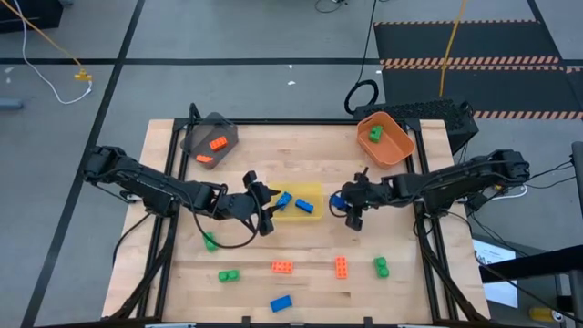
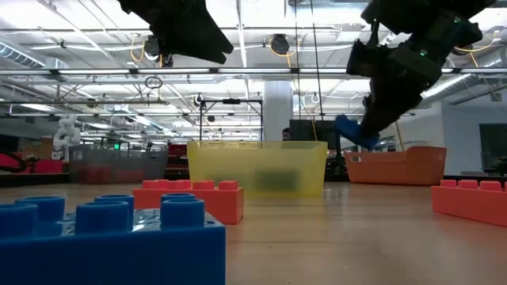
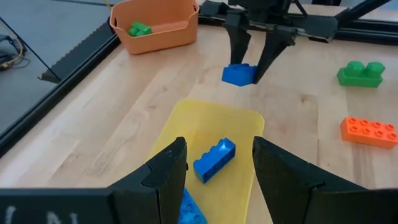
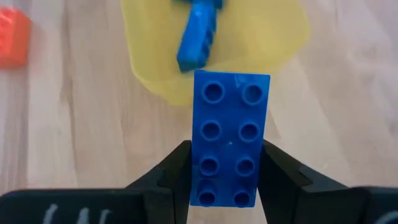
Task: Sort & place blocks by color
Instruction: Put the blue game piece into the yellow bin
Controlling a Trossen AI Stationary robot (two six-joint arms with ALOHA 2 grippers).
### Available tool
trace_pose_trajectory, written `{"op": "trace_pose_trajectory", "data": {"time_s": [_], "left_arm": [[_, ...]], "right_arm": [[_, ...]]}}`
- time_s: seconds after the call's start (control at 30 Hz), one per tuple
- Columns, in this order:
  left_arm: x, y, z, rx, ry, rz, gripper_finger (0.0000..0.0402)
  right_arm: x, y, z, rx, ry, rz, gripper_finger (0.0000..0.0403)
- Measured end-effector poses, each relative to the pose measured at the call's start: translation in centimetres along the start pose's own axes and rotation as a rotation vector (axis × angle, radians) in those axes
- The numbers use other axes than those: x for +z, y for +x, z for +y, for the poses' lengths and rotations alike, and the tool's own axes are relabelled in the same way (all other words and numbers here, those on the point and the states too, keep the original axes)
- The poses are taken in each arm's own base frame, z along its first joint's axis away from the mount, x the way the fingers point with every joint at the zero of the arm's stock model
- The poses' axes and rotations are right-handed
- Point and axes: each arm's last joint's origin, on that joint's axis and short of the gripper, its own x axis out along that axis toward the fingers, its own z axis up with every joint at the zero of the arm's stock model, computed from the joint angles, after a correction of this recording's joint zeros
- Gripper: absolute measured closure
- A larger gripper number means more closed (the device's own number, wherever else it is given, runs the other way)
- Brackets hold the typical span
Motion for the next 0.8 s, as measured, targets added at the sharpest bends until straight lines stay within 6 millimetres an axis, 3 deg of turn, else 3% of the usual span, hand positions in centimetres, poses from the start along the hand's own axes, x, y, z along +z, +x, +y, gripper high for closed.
{"op": "trace_pose_trajectory", "data": {"time_s": [0.37, 0.8], "left_arm": [[0.4, 0.4, 0.8, 0.026, -0.1, -0.017, 0.022], [0.9, 0.7, 1.3, 0.034, -0.135, -0.051, 0.022]], "right_arm": [[2.8, 0.3, -1.0, 0.042, -0.115, -0.241, 0.0281], [3.6, 4.0, -1.7, 0.111, -0.156, -0.293, 0.0281]]}}
